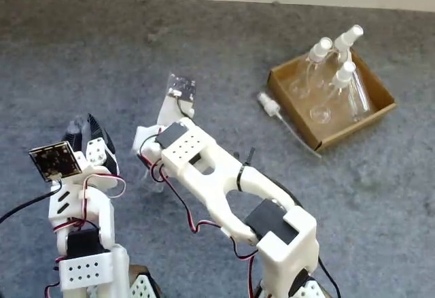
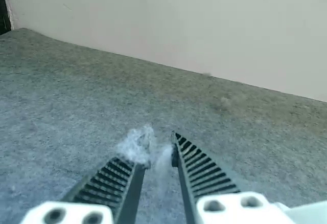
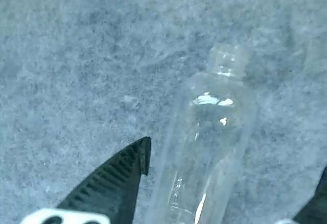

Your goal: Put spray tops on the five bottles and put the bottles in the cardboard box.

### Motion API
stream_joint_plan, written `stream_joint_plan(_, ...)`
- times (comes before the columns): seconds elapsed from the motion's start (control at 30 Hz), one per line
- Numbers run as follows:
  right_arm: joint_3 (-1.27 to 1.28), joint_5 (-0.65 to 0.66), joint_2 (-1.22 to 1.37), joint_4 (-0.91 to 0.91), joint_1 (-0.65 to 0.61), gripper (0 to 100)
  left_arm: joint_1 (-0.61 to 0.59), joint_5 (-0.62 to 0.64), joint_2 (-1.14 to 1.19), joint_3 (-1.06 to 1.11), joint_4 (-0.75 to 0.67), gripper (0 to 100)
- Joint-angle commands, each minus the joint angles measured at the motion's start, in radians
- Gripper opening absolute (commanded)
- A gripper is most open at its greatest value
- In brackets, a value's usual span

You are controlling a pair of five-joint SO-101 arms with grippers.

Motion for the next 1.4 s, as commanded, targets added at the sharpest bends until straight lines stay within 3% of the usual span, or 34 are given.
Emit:
stream_joint_plan(0.0,-0.045,-0.002,-0.059,-0.016,-0.01,44.0,-0.012,-0.002,-0.016,-0.024,-0.026,3)
stream_joint_plan(0.43,-0.058,0.0,0.105,-0.015,-0.01,43.7,-0.01,-0.002,-0.016,-0.021,-0.026,3)
stream_joint_plan(0.77,-0.058,0.0,0.094,-0.015,0.061,20.6,-0.01,-0.002,-0.016,-0.019,-0.026,3)
stream_joint_plan(1.23,-0.01,0.005,-0.101,-0.01,0.13,19.8,0.044,-0.006,-0.016,-0.013,-0.026,3)
stream_joint_plan(1.37,-0.002,0.203,-0.102,0.005,0.179,19.8,0.044,-0.006,-0.016,-0.013,-0.025,3)
